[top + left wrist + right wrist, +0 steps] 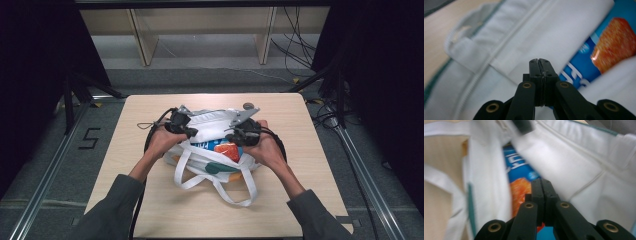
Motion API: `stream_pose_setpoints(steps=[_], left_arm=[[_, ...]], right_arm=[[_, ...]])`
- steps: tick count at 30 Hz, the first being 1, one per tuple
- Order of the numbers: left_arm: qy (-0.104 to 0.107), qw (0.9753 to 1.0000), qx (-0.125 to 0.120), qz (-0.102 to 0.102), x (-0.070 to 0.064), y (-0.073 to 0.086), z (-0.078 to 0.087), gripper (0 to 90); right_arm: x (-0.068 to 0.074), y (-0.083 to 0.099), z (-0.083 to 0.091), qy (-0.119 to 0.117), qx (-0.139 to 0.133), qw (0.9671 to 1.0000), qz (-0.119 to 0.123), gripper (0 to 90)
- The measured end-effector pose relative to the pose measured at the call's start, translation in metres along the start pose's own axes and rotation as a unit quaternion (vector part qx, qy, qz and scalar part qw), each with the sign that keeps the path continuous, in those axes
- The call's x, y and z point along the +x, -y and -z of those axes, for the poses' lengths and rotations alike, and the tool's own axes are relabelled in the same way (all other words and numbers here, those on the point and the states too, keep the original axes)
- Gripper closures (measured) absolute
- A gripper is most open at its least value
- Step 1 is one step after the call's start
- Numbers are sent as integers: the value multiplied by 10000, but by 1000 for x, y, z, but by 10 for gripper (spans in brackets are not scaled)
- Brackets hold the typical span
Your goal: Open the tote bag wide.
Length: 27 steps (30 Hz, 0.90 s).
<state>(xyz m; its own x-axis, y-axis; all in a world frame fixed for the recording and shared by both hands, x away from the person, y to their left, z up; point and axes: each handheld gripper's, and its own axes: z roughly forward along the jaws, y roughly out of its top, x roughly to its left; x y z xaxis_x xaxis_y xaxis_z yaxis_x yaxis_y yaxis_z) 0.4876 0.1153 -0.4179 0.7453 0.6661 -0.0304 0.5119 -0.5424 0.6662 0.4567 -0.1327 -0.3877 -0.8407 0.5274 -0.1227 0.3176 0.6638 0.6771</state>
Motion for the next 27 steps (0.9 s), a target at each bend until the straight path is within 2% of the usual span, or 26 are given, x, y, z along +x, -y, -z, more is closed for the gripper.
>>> stream_pose_setpoints(steps=[2,3,5,7,8,9,11,12,13,14,15,16,18,19,20,22,23,24,25,27], left_arm=[[122,9994,297,-156,-3,13,-1,893],[178,9989,377,-208,-3,18,-1,894],[328,9983,443,-202,-4,31,2,895],[342,9976,544,-255,-8,40,3,895],[321,9969,622,-371,-10,46,3,895],[320,9966,646,-389,-11,50,3,895],[350,9961,663,-463,-14,57,4,896],[360,9956,702,-514,-15,59,5,896],[338,9954,692,-572,-18,60,4,896],[302,9948,732,-635,-19,59,5,896],[299,9949,752,-604,-20,57,5,896],[305,9945,786,-617,-19,55,5,896],[311,9952,727,-581,-17,49,7,894],[319,9959,629,-575,-14,45,10,875],[350,9975,423,-453,-13,40,12,868],[287,9991,73,-290,-10,22,14,862],[273,9991,66,-308,-9,15,13,862],[260,9993,42,-276,-7,3,8,864],[240,9994,49,-237,-6,-4,4,864],[151,9997,148,-158,-4,-19,-9,865]], right_arm=[[-7,-9,-15,-59,197,9997,100,900],[-11,-12,-28,-57,461,9984,321,900],[-16,-15,-48,-22,891,9953,385,900],[-24,-17,-60,179,907,9950,376,900],[-29,-18,-63,362,935,9945,304,900],[-38,-20,-69,617,946,9934,222,900],[-51,-22,-76,738,871,9935,-11,900],[-59,-23,-80,859,884,9923,-152,900],[-63,-24,-83,868,921,9917,-224,900],[-71,-23,-88,910,939,9907,-371,900],[-76,-23,-91,895,983,9898,-510,900],[-78,-23,-93,820,1010,9899,-563,900],[-79,-25,-92,861,1141,9885,-498,900],[-77,-26,-88,836,1162,9886,-458,900],[-76,-26,-85,827,1138,9891,-428,900],[-72,-27,-71,774,856,9926,-387,900],[-70,-27,-60,704,701,9946,-288,900],[-69,-27,-53,669,656,9954,-216,900],[-64,-25,-45,599,695,9954,-262,900],[-59,-20,-33,567,777,9953,-132,900]])
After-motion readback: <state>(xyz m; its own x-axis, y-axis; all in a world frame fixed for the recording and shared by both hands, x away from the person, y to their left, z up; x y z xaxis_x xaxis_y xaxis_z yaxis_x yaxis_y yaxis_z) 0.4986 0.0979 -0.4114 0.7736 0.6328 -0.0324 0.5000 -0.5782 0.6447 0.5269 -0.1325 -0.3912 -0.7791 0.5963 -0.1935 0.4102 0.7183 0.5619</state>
